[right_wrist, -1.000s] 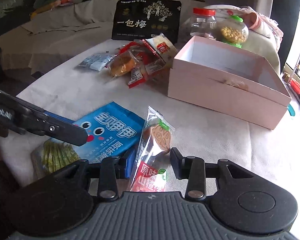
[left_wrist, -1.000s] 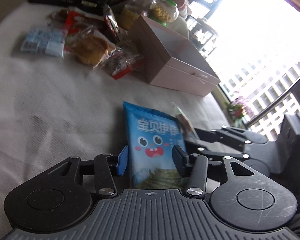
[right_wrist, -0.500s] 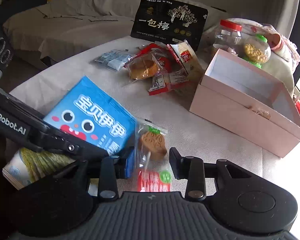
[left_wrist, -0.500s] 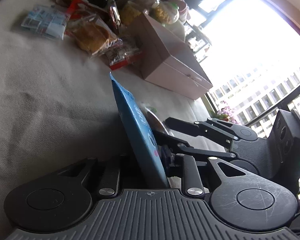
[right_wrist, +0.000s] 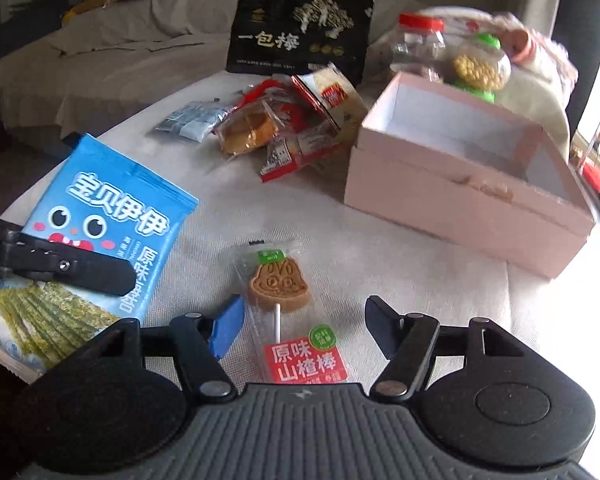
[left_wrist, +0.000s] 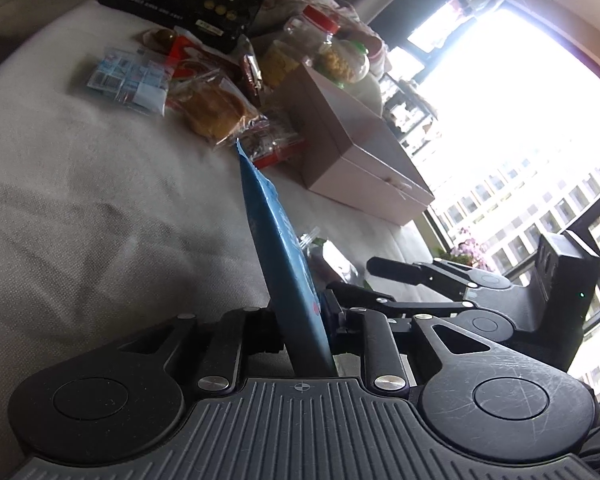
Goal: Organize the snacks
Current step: 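Carry the seaweed bag in the left tool while the right tool carries the hawthorn packet over the box, then open both tools to drop the seaweed bag and hawthorn packet into the pink box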
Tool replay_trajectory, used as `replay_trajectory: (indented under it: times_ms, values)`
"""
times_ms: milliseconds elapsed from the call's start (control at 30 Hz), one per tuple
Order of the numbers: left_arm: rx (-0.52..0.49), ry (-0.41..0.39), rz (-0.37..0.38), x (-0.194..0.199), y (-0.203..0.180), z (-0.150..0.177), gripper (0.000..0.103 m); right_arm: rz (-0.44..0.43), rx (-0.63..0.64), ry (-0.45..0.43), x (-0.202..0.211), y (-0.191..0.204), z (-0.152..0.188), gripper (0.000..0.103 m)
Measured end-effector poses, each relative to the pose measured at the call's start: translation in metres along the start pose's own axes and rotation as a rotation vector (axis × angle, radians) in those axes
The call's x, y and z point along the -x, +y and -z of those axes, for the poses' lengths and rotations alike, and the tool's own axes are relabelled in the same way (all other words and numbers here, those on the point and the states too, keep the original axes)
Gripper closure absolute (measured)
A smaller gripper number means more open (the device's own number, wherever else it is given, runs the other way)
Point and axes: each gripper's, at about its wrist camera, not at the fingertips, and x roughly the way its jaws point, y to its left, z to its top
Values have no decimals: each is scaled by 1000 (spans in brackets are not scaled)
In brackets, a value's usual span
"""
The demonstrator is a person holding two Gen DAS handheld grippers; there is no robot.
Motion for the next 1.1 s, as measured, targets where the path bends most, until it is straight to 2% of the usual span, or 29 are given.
replay_trajectory:
  times_ms: [67, 233, 300, 333, 367, 533, 600, 633, 667, 700, 733, 833, 933, 967, 1033, 1100]
  values:
    - [-21, -1, -4, 1, -6, -1, 81, -23, -3, -9, 2, -1, 1, 58]
    - [-69, -2, -2, 3, -23, -3, 84, -39, 10, -66, 19, 0, 0, 64]
    - [-97, 1, -3, 4, -32, -4, 85, -38, 7, -98, 33, -3, 0, 70]
    - [-110, 4, -4, 4, -37, -5, 85, -42, 3, -109, 39, -6, 0, 86]
    - [-123, 7, -3, 4, -42, -5, 85, -44, -6, -117, 46, -10, 0, 90]
    - [-193, 25, 18, -2, -67, -4, 85, -22, -12, -177, 74, -25, 2, 90]
    - [-212, 30, 14, -5, -72, -4, 85, -27, -6, -180, 75, -27, 4, 85]
    - [-215, 31, 9, -6, -72, -4, 85, -28, -5, -177, 73, -27, 5, 72]
    - [-212, 31, 5, -7, -71, -6, 85, -34, -1, -169, 68, -27, 6, 50]
    - [-205, 28, -1, -7, -69, -6, 85, -39, 0, -159, 61, -26, 7, 39]
    - [-195, 24, -8, -7, -66, -7, 85, -39, -4, -145, 52, -25, 8, 33]
    - [-160, 6, -33, -5, -55, -9, 85, -70, 8, -79, 24, -18, 7, 33]
    - [-125, -1, -38, -2, -44, -9, 85, -60, 29, -20, -2, -10, 3, 36]
    - [-115, 0, -37, -2, -41, -9, 85, -60, 39, -31, -1, -8, 2, 50]
    - [-105, 5, -34, -1, -38, -8, 85, -97, 68, -14, 5, -3, -1, 66]
    - [-99, 8, -26, -2, -37, -7, 85, -96, 77, -34, 18, -2, 0, 66]
